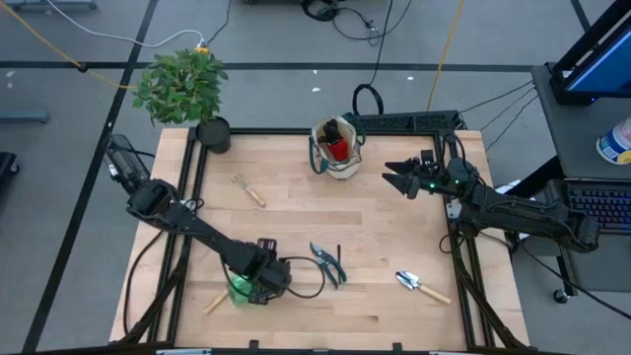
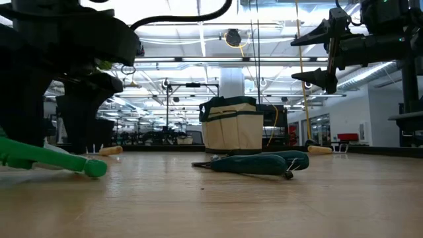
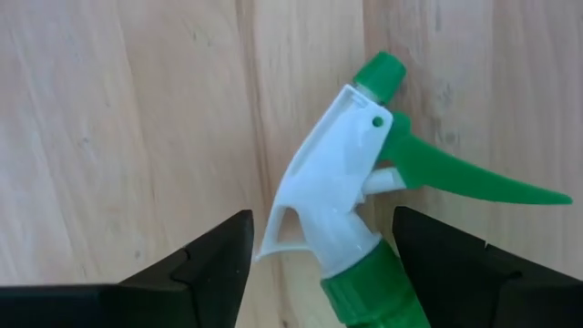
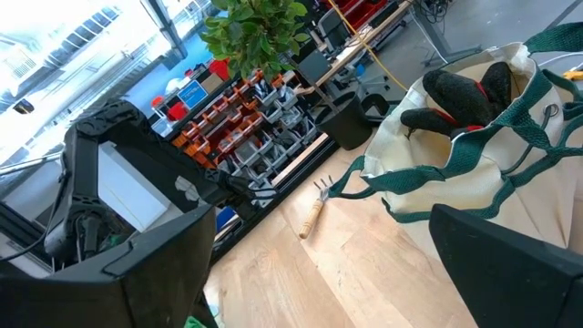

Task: Pick & Place Garden tools in Gardening bag
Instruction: Put the spray bottle into the gardening bag

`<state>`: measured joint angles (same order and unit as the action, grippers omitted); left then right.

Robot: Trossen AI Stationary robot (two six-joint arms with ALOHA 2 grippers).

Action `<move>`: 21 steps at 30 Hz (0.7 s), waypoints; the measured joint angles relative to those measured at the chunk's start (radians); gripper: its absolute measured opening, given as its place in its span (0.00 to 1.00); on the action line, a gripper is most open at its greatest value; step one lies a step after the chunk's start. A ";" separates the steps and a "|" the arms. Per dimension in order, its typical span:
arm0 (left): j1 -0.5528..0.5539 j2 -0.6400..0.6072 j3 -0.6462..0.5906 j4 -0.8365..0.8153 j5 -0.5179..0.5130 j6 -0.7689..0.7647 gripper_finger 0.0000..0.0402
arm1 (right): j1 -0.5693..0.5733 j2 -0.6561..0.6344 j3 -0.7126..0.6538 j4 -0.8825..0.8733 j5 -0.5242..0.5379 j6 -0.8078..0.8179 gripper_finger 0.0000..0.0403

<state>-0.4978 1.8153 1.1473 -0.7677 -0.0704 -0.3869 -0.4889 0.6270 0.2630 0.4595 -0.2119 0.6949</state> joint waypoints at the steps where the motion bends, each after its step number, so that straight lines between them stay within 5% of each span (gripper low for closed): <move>1: 0.004 0.000 0.000 0.002 0.000 0.002 0.69 | 0.000 0.000 0.000 0.000 0.000 0.000 0.98; 12: 0.071 -0.090 0.000 0.008 0.000 -0.003 0.71 | 0.000 0.000 0.000 0.000 0.000 0.000 0.98; 21: 0.106 -0.238 0.000 -0.143 0.098 -0.211 0.68 | 0.000 0.000 0.000 0.000 0.000 0.000 0.98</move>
<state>-0.3920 1.5772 1.1477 -0.9106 0.0280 -0.5981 -0.4889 0.6266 0.2630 0.4594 -0.2119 0.6949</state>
